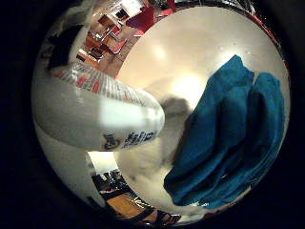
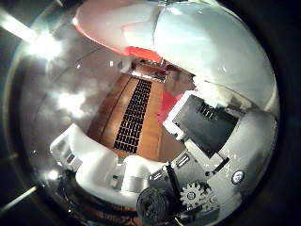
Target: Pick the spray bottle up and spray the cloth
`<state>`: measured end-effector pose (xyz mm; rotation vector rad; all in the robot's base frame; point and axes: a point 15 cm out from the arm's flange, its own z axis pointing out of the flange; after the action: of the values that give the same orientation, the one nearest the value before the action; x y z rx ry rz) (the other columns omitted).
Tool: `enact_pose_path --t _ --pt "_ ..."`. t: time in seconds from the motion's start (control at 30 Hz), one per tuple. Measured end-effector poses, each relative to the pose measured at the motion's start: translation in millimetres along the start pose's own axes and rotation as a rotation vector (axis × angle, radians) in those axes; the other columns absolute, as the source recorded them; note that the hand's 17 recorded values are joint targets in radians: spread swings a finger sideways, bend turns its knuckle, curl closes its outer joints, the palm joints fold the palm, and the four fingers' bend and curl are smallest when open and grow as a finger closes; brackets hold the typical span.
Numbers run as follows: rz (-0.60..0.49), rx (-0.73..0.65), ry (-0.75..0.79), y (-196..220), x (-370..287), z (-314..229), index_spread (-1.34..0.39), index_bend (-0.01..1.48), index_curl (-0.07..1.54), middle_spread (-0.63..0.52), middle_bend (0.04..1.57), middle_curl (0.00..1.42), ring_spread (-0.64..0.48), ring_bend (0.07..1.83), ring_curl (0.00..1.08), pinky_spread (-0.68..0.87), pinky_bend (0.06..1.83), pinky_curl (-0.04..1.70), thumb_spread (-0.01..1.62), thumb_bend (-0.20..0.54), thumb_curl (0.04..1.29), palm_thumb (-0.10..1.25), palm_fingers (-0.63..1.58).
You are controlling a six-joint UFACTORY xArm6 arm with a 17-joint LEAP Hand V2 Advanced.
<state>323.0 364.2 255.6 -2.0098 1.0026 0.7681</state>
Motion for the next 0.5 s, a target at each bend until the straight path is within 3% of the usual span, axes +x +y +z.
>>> enact_pose_path --t 0.13,0.33,0.4,0.5 --pt "0.003 -0.059 -0.046 14.7 -6.1 8.2 -0.22 0.84 0.72 -0.09 1.25 0.61 -0.2 1.26 0.67 -0.29 0.95 1.1 0.95 -0.038 0.7 0.74 1.08" --pt "-0.017 -0.147 -0.134 36.7 -23.2 14.9 -0.34 0.27 0.62 -0.14 1.07 0.59 -0.26 1.2 0.61 -0.47 0.98 0.92 1.06 -0.03 0.52 0.67 0.74" --pt "-0.025 -0.147 -0.133 36.3 -25.2 12.8 -0.37 0.19 0.59 -0.15 1.02 0.58 -0.27 1.2 0.6 -0.5 0.97 0.89 1.06 -0.026 0.49 0.67 0.68" --pt "-0.035 -0.146 -0.131 35.8 -27.7 11.3 -0.4 0.18 0.56 -0.16 0.95 0.58 -0.29 1.17 0.59 -0.52 0.93 0.85 1.06 -0.027 0.45 0.65 0.57"
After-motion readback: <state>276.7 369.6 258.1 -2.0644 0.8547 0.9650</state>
